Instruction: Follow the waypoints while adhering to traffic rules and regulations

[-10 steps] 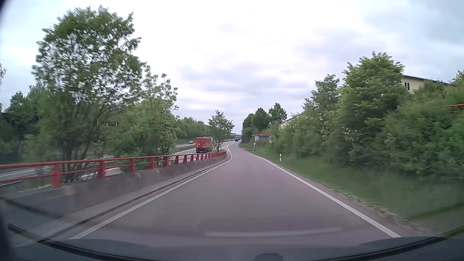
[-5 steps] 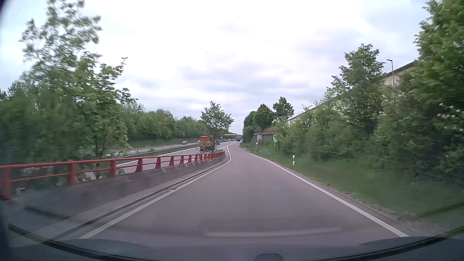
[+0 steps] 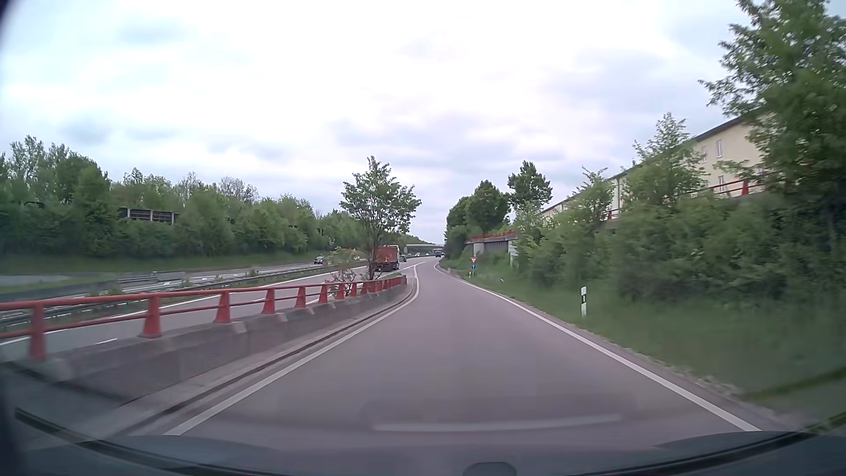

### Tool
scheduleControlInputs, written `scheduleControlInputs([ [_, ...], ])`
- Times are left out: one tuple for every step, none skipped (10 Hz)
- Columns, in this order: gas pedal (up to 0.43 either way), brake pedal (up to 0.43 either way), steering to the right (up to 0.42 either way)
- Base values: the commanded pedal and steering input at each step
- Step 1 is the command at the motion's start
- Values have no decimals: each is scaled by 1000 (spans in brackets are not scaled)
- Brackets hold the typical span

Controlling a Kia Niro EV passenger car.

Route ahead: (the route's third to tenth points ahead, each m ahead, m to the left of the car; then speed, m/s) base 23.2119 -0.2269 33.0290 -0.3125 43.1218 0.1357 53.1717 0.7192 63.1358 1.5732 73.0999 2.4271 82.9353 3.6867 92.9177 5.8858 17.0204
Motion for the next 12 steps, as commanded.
scheduleControlInputs([
  [209,0,-6],
  [209,0,-6],
  [209,0,-6],
  [209,0,-6],
  [209,0,-5],
  [209,0,-4],
  [228,0,-5],
  [240,0,-4],
  [260,0,-5],
  [280,0,-4],
  [287,0,-5],
  [287,0,-4],
])
